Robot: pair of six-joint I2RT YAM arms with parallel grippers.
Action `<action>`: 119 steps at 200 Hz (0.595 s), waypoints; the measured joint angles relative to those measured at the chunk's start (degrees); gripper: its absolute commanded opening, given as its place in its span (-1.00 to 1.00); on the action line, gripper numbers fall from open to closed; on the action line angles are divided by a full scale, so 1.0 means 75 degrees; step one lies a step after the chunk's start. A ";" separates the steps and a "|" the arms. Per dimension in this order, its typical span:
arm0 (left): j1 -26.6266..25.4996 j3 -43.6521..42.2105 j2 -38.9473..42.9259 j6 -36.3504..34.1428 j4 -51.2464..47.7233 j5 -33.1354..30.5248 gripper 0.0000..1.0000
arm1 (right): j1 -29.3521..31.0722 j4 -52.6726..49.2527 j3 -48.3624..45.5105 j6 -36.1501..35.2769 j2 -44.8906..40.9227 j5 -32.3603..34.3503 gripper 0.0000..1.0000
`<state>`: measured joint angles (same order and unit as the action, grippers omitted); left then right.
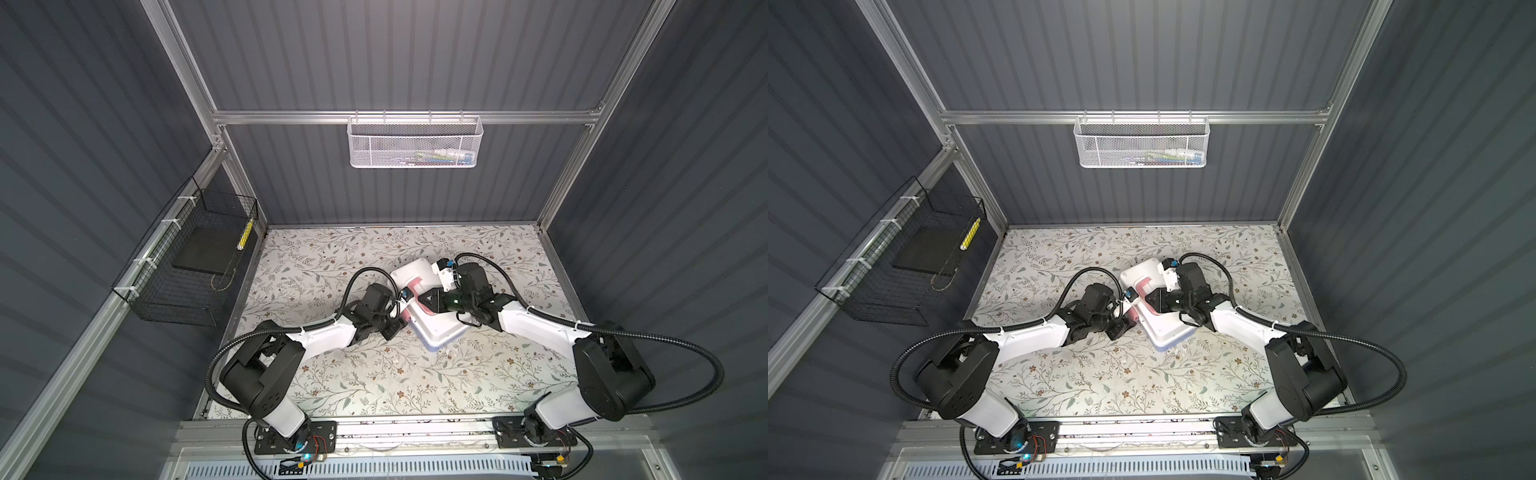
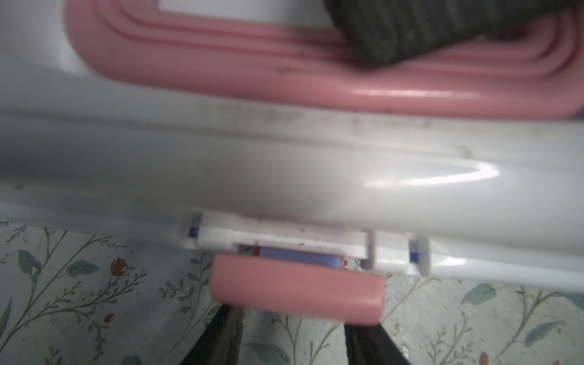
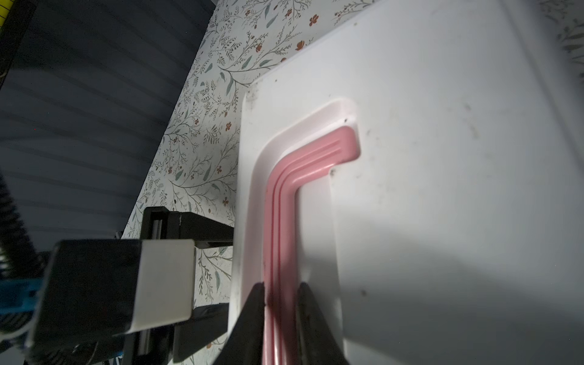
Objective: Pack the tool kit
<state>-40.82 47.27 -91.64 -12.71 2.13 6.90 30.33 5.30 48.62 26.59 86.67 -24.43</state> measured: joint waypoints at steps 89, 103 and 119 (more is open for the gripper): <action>0.0000 0.0309 -0.0289 -0.0055 -0.0312 0.0000 -0.48 | -0.0003 0.0198 -0.0102 0.0006 -0.0015 0.0003 -0.59; 0.0000 0.0329 -0.0289 -0.0058 -0.0341 0.0000 -0.49 | -0.0003 0.0245 -0.0128 0.0006 -0.0020 0.0003 -0.59; 0.0000 0.0350 -0.0289 -0.0058 -0.0382 -0.0003 -0.48 | -0.0003 0.0277 -0.0143 0.0006 -0.0026 0.0003 -0.59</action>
<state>-40.82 49.89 -93.80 -13.15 -0.73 6.87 30.30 7.38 47.55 26.63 86.48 -24.40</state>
